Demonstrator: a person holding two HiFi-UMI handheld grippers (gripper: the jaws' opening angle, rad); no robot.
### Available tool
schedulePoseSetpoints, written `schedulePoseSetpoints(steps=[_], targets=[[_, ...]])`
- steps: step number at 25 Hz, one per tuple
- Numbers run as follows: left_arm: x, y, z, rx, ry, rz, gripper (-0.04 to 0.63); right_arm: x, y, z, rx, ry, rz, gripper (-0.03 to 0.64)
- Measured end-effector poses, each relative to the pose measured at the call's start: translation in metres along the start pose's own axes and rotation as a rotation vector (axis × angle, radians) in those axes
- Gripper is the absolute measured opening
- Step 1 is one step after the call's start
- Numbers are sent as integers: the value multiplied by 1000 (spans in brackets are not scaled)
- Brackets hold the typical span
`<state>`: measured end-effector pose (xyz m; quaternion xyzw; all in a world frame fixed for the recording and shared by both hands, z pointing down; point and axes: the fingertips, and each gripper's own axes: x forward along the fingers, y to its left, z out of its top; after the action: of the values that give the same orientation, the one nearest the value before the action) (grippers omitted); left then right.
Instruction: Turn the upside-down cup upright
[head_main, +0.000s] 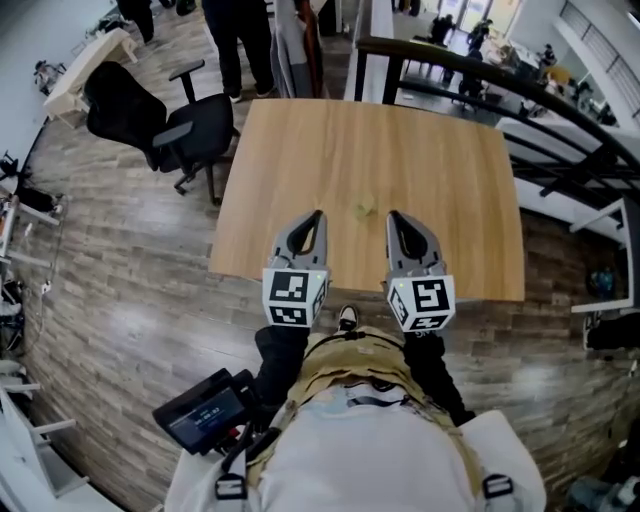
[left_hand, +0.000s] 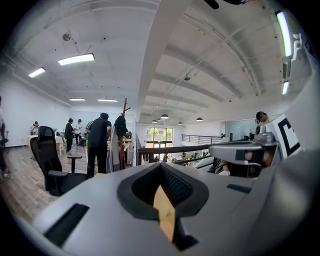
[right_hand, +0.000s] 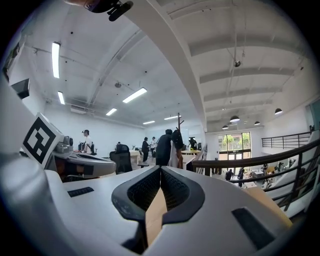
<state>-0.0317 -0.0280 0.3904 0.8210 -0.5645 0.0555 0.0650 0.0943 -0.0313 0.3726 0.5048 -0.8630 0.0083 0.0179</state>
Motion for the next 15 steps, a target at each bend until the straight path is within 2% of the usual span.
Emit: schedulePoseSetpoints(steps=[7,12,15], targets=[[34,16,-14,-9,59,12,0,28,-9,-25,41,62,21,21],[64,35,-20,-35,75,4,0,39,-24,-32,24,78,-33,21],[86,34,-8,-36,69,-19,0,43,-41,-23,11,79,-71,21]])
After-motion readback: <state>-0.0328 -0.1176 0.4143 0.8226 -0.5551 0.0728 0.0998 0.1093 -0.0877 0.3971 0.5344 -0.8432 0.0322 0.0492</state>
